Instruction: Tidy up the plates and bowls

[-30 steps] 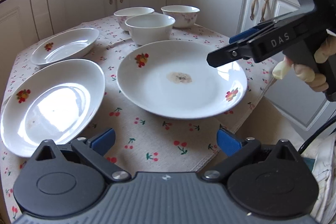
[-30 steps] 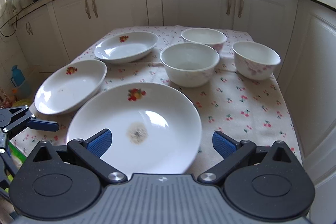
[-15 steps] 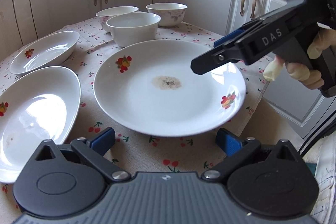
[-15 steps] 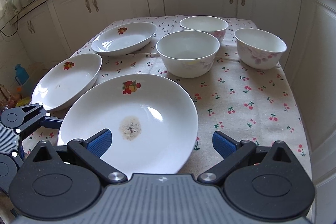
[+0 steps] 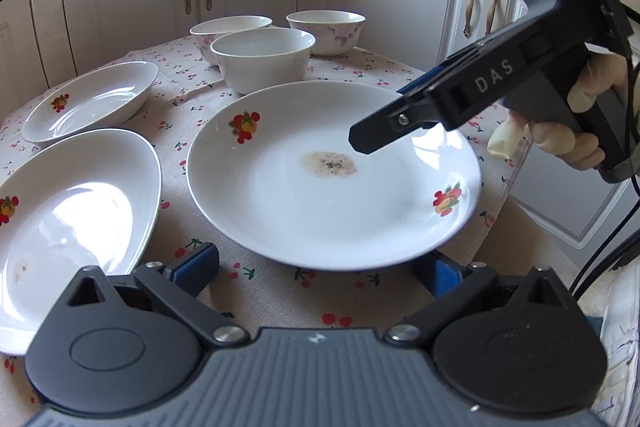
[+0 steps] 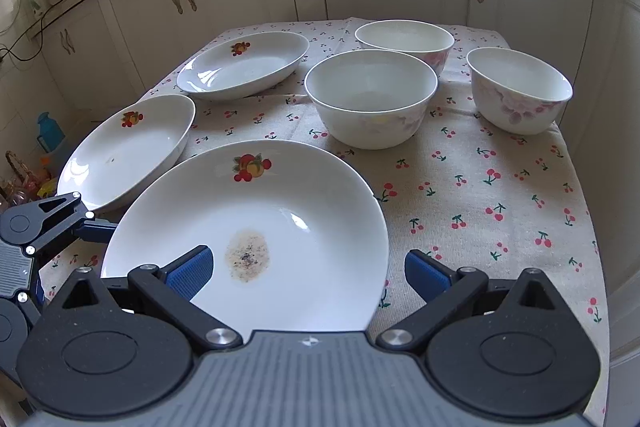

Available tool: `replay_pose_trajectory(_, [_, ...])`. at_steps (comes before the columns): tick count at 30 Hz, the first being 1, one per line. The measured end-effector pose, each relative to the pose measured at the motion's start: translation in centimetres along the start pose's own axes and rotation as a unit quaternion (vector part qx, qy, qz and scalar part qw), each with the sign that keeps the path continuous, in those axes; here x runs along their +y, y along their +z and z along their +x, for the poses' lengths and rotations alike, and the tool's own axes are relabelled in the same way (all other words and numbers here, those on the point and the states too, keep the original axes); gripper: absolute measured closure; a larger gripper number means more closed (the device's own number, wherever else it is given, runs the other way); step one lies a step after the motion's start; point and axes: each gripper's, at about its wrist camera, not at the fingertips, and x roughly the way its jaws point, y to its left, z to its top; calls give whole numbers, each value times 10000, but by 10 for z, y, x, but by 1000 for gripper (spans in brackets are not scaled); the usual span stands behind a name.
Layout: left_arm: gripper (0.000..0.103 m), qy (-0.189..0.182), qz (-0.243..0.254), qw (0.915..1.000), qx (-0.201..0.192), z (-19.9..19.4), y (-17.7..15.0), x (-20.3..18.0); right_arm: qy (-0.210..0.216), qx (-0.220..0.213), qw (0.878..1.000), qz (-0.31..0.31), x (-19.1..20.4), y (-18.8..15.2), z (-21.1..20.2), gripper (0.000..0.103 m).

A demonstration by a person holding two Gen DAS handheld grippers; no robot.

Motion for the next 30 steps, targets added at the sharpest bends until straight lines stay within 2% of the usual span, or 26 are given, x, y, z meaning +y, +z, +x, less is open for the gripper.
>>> replay_pose_trajectory(9, [0, 6, 148, 9999, -79, -2, -1, -2, 501, 53, 9987, 124, -13, 10, 12, 2])
replay_pose_trajectory(17, [0, -54, 234, 9997, -86, 0, 0, -1, 845, 194, 9960, 222, -24, 23, 24, 22])
replay_pose_trajectory(25, [0, -70, 359, 9993, -77, 1, 2, -2, 1204, 518, 9901, 500, -36, 31, 29, 26])
replay_pose_trajectory(30, [0, -82, 455, 9989, -103, 2, 3, -4, 1235, 640, 9889, 524, -37, 34, 31, 26])
